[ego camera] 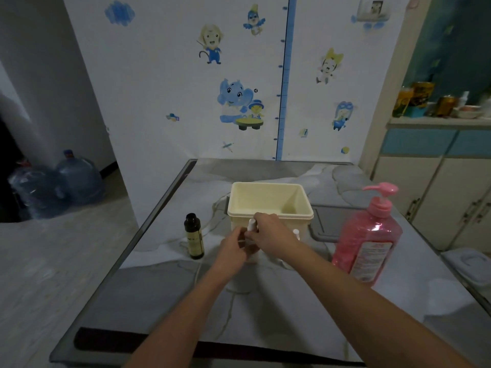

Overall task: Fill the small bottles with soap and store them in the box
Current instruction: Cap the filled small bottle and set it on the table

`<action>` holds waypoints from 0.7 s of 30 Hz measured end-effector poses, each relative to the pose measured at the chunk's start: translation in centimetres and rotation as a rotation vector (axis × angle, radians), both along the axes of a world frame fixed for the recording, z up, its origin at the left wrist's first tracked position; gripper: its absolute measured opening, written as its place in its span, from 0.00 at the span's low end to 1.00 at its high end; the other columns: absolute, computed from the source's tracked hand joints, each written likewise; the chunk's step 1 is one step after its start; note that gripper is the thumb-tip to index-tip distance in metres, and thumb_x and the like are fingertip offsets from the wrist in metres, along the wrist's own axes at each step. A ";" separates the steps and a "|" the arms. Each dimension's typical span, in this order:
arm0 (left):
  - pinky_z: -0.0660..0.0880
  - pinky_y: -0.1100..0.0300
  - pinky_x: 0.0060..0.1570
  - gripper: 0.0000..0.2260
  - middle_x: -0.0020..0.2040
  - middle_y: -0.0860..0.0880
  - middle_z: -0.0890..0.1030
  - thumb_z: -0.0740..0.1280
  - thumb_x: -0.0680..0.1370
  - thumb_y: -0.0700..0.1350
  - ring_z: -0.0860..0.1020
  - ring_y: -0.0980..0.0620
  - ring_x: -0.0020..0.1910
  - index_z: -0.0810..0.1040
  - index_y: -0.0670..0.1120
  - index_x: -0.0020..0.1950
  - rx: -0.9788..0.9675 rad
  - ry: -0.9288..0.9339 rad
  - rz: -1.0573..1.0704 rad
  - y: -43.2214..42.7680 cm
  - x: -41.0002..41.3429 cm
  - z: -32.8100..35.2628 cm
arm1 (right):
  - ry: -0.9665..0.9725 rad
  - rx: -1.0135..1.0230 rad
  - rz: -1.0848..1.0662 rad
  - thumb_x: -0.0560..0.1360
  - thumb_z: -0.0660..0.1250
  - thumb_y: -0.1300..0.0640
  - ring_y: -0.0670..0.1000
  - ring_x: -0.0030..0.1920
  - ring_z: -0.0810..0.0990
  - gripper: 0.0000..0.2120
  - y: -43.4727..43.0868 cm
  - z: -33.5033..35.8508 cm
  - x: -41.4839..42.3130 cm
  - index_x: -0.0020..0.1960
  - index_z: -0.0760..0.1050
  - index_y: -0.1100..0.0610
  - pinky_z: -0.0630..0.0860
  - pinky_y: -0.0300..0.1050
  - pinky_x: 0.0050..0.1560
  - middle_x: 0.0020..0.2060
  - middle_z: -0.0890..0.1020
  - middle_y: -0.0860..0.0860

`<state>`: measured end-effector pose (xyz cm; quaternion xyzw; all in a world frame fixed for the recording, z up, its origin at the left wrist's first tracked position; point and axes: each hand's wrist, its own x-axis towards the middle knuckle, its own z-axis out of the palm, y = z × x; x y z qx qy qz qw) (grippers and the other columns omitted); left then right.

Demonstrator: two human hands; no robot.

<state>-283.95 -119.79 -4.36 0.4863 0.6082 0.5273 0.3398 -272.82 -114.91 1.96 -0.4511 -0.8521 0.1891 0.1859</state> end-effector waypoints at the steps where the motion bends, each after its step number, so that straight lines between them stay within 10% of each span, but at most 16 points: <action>1: 0.81 0.56 0.47 0.09 0.47 0.46 0.82 0.70 0.74 0.33 0.82 0.46 0.50 0.75 0.45 0.47 0.003 -0.009 -0.004 0.0 -0.1 -0.1 | -0.012 0.006 0.000 0.74 0.68 0.50 0.57 0.48 0.77 0.10 0.0 0.0 0.0 0.45 0.71 0.55 0.70 0.46 0.43 0.48 0.80 0.57; 8: 0.77 0.66 0.47 0.14 0.51 0.52 0.82 0.74 0.72 0.39 0.80 0.57 0.50 0.75 0.53 0.51 0.042 0.079 0.024 -1.1 -1.3 1.5 | 0.037 0.130 -0.077 0.77 0.56 0.36 0.57 0.44 0.78 0.22 0.6 1.7 0.4 0.55 0.71 0.54 0.74 0.50 0.42 0.45 0.81 0.55; 15: 0.72 0.68 0.46 0.07 0.49 0.58 0.75 0.69 0.75 0.50 0.76 0.59 0.47 0.74 0.57 0.50 0.452 0.347 0.552 -5.1 -4.5 4.3 | 0.139 0.219 -0.132 0.79 0.52 0.38 0.54 0.40 0.78 0.18 1.3 4.5 0.4 0.52 0.71 0.50 0.74 0.49 0.40 0.39 0.81 0.51; 21: 0.67 0.54 0.66 0.28 0.67 0.50 0.69 0.73 0.73 0.47 0.69 0.51 0.66 0.65 0.49 0.69 0.155 0.076 0.570 -4.8 -6.3 2.7 | 0.145 0.232 -0.128 0.79 0.53 0.41 0.54 0.41 0.78 0.15 1.1 4.8 0.9 0.51 0.72 0.50 0.76 0.51 0.43 0.40 0.81 0.51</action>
